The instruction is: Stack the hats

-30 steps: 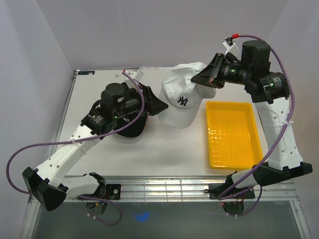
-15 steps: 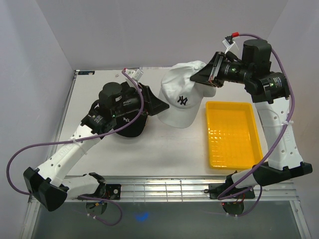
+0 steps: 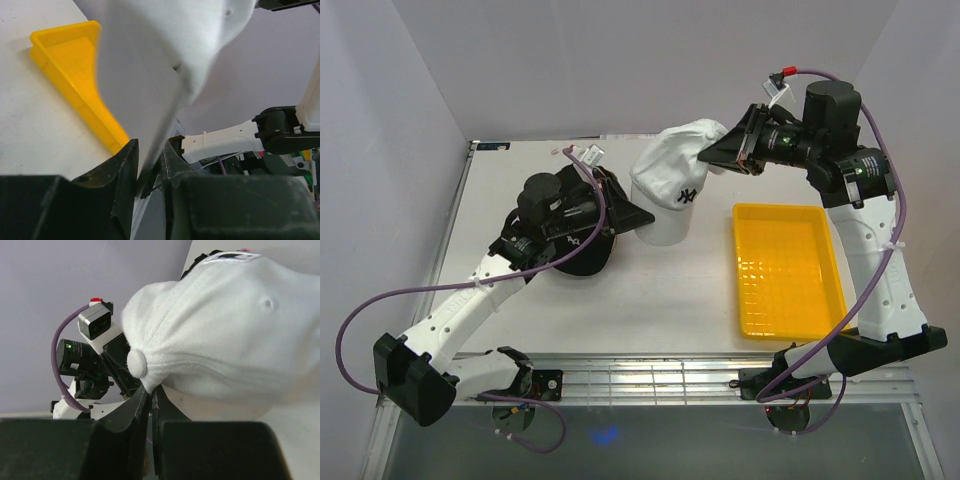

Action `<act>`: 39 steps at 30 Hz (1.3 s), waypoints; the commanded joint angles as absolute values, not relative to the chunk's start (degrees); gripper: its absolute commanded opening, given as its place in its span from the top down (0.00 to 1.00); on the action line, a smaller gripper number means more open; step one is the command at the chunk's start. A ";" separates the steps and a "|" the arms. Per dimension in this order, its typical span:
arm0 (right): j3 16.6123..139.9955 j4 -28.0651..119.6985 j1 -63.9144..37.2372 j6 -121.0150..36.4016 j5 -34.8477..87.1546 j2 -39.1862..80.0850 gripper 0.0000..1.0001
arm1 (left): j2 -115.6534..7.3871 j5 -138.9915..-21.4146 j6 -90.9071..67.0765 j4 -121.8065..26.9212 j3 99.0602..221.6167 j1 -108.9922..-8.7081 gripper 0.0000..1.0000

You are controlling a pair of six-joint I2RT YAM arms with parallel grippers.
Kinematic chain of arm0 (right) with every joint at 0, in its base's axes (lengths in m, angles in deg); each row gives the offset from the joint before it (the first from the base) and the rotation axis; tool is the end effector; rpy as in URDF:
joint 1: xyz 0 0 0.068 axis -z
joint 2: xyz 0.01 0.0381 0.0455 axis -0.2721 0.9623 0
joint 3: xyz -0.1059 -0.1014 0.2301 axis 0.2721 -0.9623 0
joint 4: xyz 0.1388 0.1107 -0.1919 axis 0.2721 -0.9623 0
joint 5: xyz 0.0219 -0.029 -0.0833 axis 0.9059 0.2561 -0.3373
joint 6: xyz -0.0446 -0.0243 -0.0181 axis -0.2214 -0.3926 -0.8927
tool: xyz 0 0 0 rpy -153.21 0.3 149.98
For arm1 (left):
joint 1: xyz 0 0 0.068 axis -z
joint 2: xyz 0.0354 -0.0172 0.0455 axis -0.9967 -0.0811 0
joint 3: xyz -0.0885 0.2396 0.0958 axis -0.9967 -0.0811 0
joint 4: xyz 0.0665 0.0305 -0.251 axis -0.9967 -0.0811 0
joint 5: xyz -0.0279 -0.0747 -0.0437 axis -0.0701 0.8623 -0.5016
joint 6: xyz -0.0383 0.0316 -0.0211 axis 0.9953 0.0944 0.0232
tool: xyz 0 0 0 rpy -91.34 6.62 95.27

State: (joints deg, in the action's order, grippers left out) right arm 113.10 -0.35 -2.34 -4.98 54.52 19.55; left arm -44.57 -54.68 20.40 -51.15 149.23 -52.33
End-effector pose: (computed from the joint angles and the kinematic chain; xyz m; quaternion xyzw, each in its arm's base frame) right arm 0.2356 0.0993 0.5197 -0.0086 0.7842 0.5062 0.3589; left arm 0.2106 -0.1606 0.3822 0.1252 0.7284 -0.5663 0.3649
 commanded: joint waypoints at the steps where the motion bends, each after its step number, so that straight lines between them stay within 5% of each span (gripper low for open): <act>1: 112.63 4.66 -2.49 -4.12 55.95 17.94 0.92 | -42.10 -51.47 24.57 -45.16 147.94 -53.27 0.70; 4: 111.13 5.89 -2.49 -4.12 55.34 17.59 0.91 | -41.92 -50.94 28.08 -44.45 147.85 -54.41 0.98; 5: 110.00 6.33 -2.49 -4.12 54.90 17.42 0.90 | -42.09 -50.50 29.49 -44.19 147.76 -55.54 1.00; 8: 108.67 7.03 -2.58 -4.47 53.41 17.50 0.73 | -42.27 -47.17 38.68 -39.55 145.84 -59.49 1.00; 12: 107.79 6.42 -2.49 -6.67 50.69 17.77 0.39 | -41.57 -44.35 51.02 -31.10 142.93 -64.77 1.00; 15: 103.07 9.84 -2.58 -6.32 50.94 16.10 0.28 | -41.22 -43.12 58.84 -26.19 140.82 -68.47 1.00; 22: 84.25 28.65 -3.89 2.12 56.04 10.12 0.23 | -43.32 -39.07 75.81 -5.20 137.48 -74.62 1.00; 39: 78.34 55.54 -18.13 23.03 51.83 18.64 0.14 | -44.82 -38.72 91.28 15.84 131.50 -80.69 1.00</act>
